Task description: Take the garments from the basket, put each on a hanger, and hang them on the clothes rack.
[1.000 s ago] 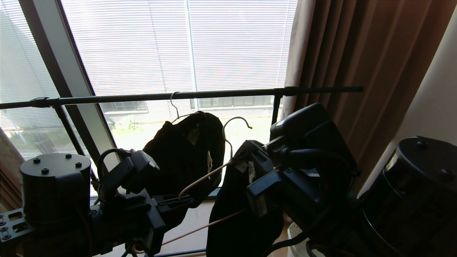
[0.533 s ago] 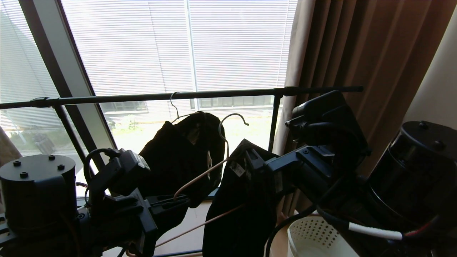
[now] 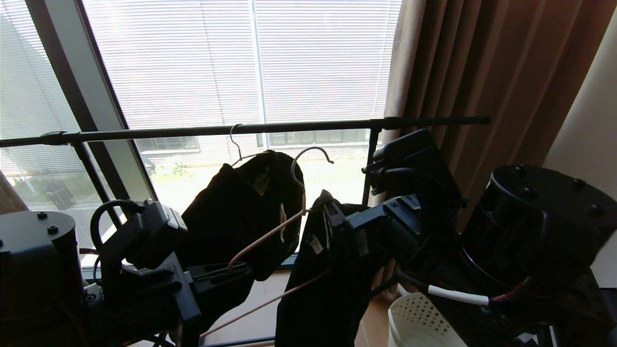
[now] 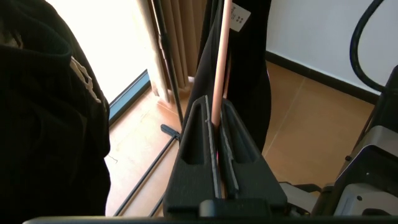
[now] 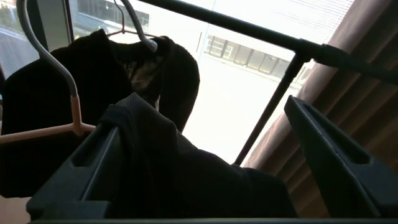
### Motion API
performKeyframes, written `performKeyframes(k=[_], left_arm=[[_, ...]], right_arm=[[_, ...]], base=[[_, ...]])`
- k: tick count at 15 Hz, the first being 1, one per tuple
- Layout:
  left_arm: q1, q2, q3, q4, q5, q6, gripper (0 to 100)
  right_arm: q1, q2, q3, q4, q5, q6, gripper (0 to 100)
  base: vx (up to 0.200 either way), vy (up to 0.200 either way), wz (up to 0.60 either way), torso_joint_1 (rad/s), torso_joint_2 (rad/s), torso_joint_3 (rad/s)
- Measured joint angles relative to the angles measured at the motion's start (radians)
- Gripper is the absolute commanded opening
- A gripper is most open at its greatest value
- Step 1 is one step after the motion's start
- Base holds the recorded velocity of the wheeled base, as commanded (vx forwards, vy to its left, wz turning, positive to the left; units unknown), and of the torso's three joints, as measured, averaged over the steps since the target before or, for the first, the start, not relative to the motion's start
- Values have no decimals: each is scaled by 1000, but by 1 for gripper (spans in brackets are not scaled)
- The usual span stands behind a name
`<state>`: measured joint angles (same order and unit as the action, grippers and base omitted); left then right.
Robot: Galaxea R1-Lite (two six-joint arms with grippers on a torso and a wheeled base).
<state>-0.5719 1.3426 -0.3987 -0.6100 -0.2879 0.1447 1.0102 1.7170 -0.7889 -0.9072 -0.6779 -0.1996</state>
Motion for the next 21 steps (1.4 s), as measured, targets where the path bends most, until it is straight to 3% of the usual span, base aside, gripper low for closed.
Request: performKeyframes(k=[4, 9, 12, 14, 16, 18, 20, 21], left_arm=[[30, 2, 5, -2, 0, 0, 0], [58, 37, -9, -77, -1, -1, 0], [62, 44, 14, -83, -47, 1, 0], [91, 40, 43, -84, -140, 11, 0], [114, 34, 61, -83, -183, 13, 0], [132, 30, 71, -84, -258, 14, 0], [139, 27, 73, -83, -305, 14, 0], [140, 27, 72, -84, -343, 14, 0]], right_arm=[[21, -5, 20, 4, 0, -2, 100], [49, -45, 71, 6, 2, -5, 100], [36, -105, 117, 36, 49, -21, 100], [-53, -188, 128, 192, 215, -37, 100], [-164, -273, 94, 412, 409, -48, 100], [-293, -338, 1, 710, 690, -91, 100], [-397, -383, -89, 903, 927, -168, 100], [-427, -388, -122, 964, 1001, -213, 100]], base=[[0, 0, 0, 0, 0, 0], [0, 0, 0, 0, 0, 0], [0, 0, 0, 0, 0, 0], [0, 0, 0, 0, 0, 0], [0, 0, 0, 0, 0, 0], [0, 0, 0, 0, 0, 0], [0, 0, 0, 0, 0, 0], [0, 0, 0, 0, 0, 0]])
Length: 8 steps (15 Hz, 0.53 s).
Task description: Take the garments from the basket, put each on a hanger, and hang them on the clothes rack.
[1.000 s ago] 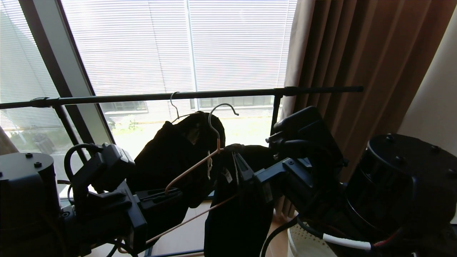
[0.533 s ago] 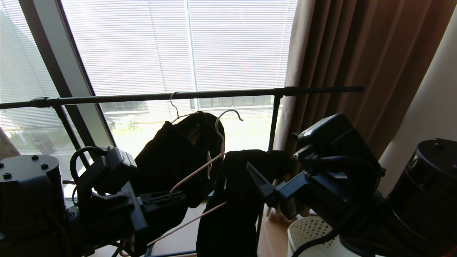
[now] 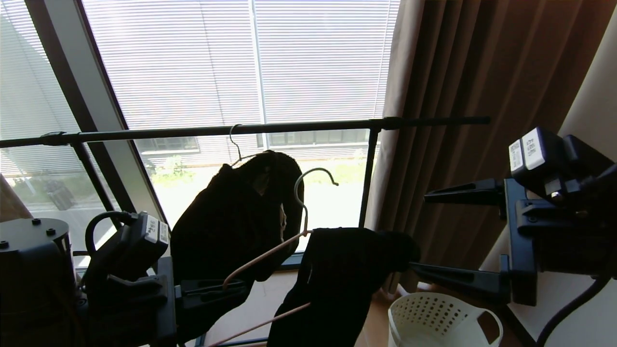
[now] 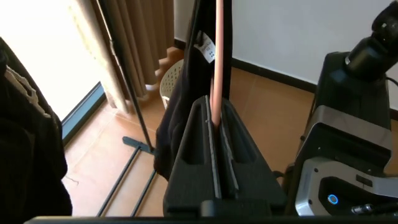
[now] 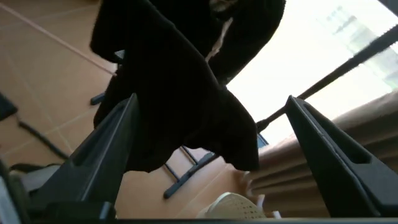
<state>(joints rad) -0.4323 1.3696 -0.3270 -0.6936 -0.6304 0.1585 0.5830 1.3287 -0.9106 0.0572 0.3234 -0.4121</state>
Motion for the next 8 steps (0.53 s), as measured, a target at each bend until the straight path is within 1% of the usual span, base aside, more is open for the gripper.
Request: performKeyframes(k=[2, 3, 5, 7, 8], left_arm=[[-2, -3, 0, 0, -23, 0, 0], [-3, -3, 0, -3, -35, -1, 0], [-4, -5, 17, -55, -67, -3, 0], [-4, -7, 28, -88, -110, -9, 0], [-6, -8, 29, -91, -115, -9, 0]], right_arm=[[-29, 16, -30, 26, 102, -64, 100], [-34, 29, -34, 28, 145, -83, 100], [-38, 65, -21, 29, 216, -129, 100], [-39, 99, -7, 28, 265, -161, 100], [-39, 114, -3, 28, 271, -166, 100]], base=[[0, 0, 0, 0, 0, 0], [0, 0, 0, 0, 0, 0], [0, 0, 0, 0, 0, 0], [0, 0, 0, 0, 0, 0], [0, 0, 0, 0, 0, 0]])
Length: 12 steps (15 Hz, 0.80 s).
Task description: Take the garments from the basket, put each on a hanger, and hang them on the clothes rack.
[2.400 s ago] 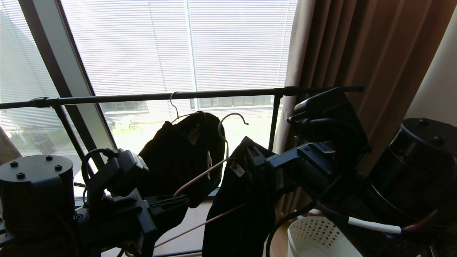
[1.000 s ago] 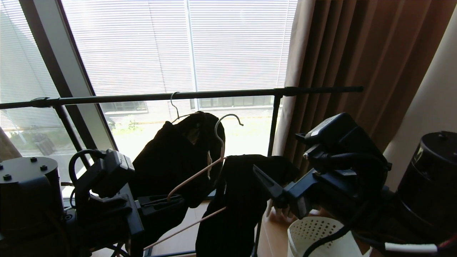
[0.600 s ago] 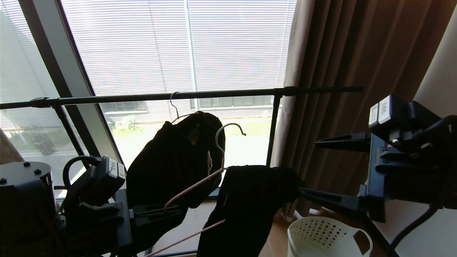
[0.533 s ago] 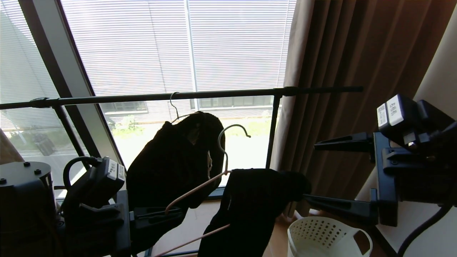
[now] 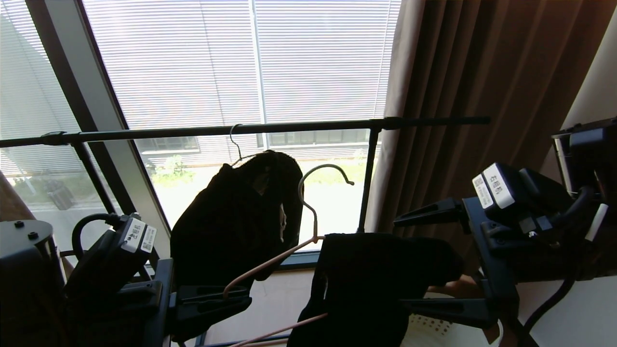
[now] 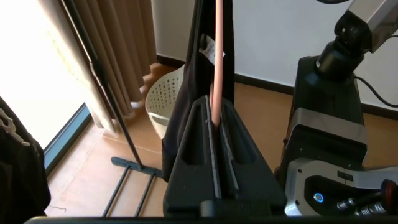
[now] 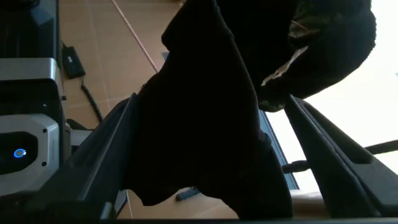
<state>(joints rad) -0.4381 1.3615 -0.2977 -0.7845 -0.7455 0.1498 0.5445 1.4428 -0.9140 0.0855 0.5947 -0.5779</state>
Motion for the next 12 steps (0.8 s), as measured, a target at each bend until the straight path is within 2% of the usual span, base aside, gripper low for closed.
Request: performKeyframes(k=[12], left_arm=[[-43, -16, 18, 1, -6, 5, 0]], right_arm=[[0, 118, -65, -3, 3, -2, 100]], base=[[0, 0, 0, 0, 0, 0]])
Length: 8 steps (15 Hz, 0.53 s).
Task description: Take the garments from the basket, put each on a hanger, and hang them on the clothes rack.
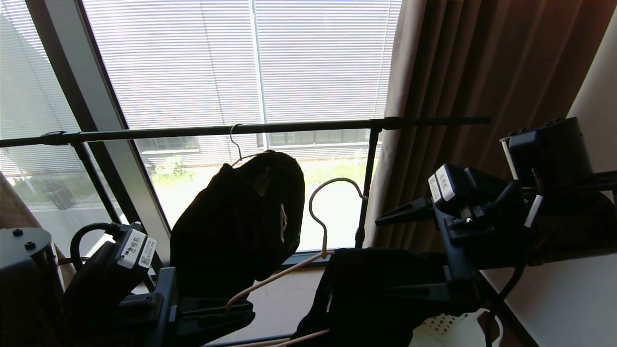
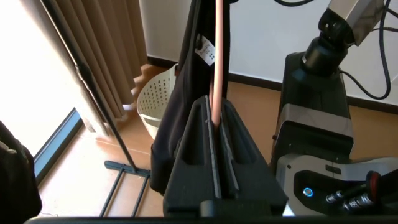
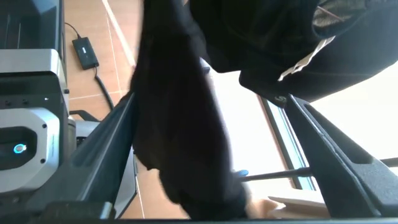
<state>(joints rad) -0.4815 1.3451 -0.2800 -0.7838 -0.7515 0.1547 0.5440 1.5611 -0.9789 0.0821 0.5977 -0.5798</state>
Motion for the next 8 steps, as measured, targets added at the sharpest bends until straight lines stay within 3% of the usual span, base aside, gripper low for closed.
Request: performKeyframes(k=[3, 4, 8], left_arm=[[-3, -11, 4, 0, 0, 0, 0], [-2, -13, 3, 0, 0, 0, 0], [0, -13, -2, 0, 1, -1, 0]], right_arm=[[1, 17, -6, 1, 0, 0, 100], [2, 20, -6, 1, 0, 0, 0], [3, 23, -4, 2, 0, 2, 0]], base=[[0, 0, 0, 0, 0, 0], [0, 0, 0, 0, 0, 0], [0, 0, 0, 0, 0, 0]])
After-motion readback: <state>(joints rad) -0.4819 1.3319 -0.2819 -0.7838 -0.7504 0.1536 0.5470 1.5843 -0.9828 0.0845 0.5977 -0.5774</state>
